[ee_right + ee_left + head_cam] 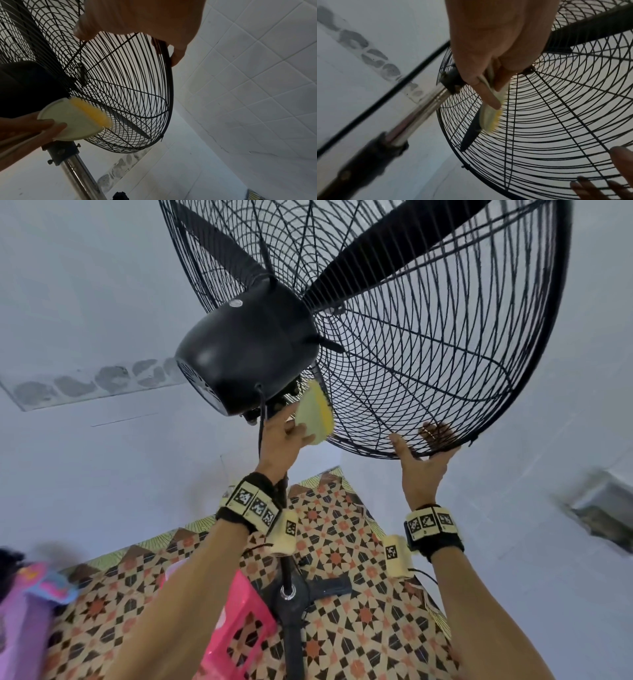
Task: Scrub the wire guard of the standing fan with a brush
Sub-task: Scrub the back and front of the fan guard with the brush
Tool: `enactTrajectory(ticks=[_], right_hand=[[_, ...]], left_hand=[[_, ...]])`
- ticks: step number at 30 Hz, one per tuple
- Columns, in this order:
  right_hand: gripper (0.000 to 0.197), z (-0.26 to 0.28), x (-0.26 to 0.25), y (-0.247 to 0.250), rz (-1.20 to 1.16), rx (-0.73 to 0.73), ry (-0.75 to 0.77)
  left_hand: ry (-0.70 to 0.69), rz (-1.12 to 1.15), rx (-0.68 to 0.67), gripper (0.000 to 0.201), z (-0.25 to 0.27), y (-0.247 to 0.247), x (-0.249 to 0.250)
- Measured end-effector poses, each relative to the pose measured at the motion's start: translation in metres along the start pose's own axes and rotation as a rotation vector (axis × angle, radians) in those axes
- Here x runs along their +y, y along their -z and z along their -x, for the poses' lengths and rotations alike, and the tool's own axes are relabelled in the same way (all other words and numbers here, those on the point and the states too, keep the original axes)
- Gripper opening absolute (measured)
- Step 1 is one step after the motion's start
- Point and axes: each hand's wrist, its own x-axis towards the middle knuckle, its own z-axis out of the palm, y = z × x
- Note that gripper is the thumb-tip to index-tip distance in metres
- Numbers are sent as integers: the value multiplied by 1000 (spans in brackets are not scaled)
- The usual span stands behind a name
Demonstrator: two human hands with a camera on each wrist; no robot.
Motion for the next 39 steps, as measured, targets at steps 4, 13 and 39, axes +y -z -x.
enactTrajectory(ticks=[4,13,39], right_hand=[[105,5,-1,-2,26,5,-10],[104,1,-2,-1,-17,4,-2],[94,3,-6,1,15,-7,-15]], left_hand=[[16,121,152,49,-6,9,4],[-28,140,53,45,6,3,10],[-7,228,2,47,-2,12,12]])
